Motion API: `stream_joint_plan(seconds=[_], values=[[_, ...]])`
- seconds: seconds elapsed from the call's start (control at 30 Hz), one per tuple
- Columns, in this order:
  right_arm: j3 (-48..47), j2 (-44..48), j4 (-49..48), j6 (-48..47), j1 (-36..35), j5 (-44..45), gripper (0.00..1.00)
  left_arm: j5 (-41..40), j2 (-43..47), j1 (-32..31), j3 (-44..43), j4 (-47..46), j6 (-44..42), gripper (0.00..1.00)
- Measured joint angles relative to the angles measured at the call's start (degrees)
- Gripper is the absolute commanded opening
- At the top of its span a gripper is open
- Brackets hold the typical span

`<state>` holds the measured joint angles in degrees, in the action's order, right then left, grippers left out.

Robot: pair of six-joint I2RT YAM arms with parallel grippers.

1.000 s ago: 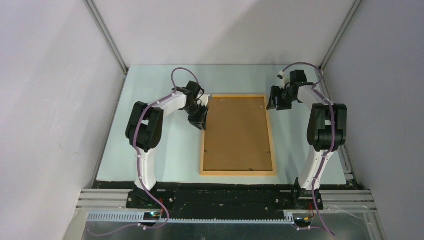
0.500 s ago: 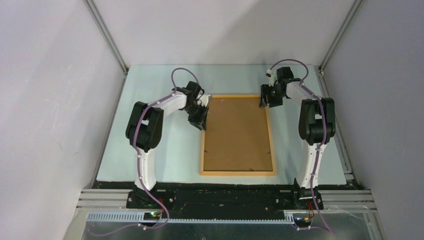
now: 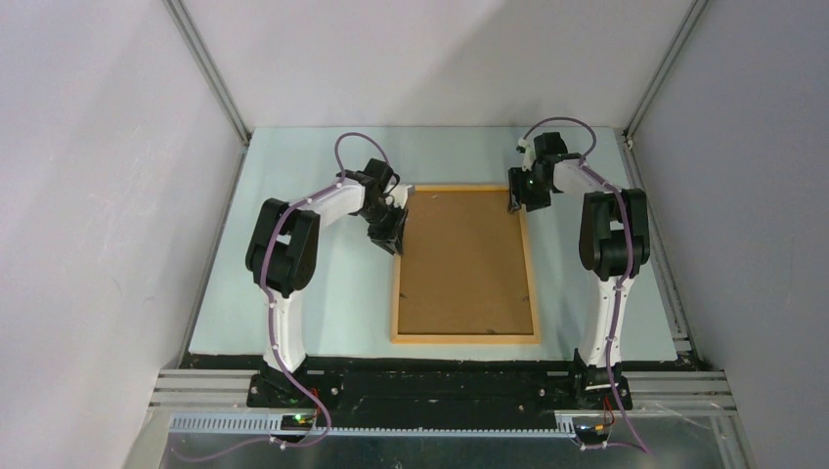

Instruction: Put the photo into the frame

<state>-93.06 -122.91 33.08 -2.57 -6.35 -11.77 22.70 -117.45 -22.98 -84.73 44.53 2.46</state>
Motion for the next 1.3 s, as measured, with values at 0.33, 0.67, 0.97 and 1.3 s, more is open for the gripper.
stream_joint_plan(seconds=[0.33, 0.67, 0.97, 1.3], values=[[-1.8, -1.0, 0.1, 0.0, -0.6, 0.8, 0.49, 0.0, 0.0, 0.0, 0.0, 0.0, 0.0, 0.0], [-2.4, -1.3, 0.5, 0.0, -0.4, 1.3, 0.39, 0.0, 0.0, 0.0, 0.0, 0.0, 0.0, 0.0], [-2.4, -1.3, 0.5, -0.3, 0.0, 1.0, 0.34, 0.0, 0.0, 0.0, 0.0, 0.0, 0.0, 0.0], [-0.9, -0.3, 0.1, -3.3, 0.3, -0.1, 0.33, 0.0, 0.0, 0.0, 0.0, 0.7, 0.0, 0.0]])
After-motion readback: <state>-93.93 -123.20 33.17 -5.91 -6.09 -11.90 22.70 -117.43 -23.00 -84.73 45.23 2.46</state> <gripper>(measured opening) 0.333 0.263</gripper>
